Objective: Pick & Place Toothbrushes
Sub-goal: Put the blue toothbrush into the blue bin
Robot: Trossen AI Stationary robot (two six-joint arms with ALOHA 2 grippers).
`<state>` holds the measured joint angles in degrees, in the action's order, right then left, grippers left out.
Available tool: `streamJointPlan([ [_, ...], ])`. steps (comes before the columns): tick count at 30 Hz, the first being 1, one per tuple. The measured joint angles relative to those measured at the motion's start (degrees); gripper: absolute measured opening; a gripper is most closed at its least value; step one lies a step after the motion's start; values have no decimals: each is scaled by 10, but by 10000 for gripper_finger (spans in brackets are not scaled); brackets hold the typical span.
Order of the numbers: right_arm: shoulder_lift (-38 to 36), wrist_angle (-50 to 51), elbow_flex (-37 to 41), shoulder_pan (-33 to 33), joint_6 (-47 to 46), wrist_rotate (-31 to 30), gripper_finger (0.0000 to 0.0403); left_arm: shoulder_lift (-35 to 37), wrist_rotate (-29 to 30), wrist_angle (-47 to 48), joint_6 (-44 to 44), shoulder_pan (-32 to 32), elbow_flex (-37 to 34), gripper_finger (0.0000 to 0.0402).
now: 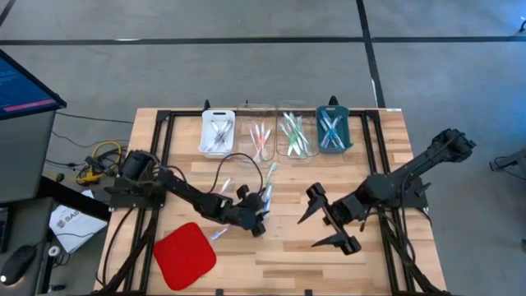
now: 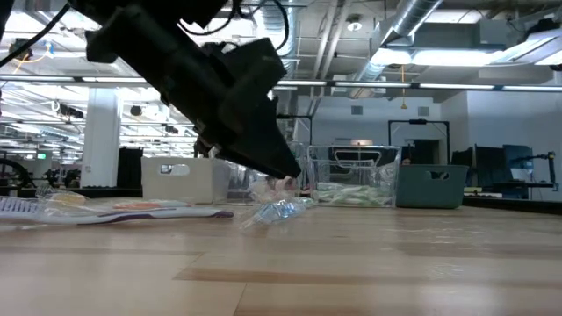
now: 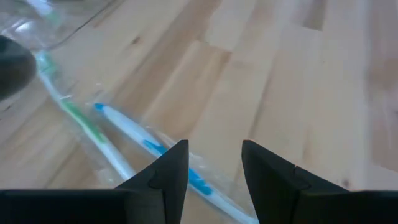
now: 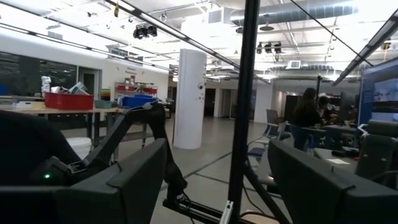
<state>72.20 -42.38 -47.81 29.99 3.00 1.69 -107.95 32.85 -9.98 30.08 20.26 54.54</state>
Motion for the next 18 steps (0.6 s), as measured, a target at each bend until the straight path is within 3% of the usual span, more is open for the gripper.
streamJointPlan([
  [18, 0, 0, 0, 12, 0, 0, 275, 0, -70, -4, -28, 38, 0, 143],
])
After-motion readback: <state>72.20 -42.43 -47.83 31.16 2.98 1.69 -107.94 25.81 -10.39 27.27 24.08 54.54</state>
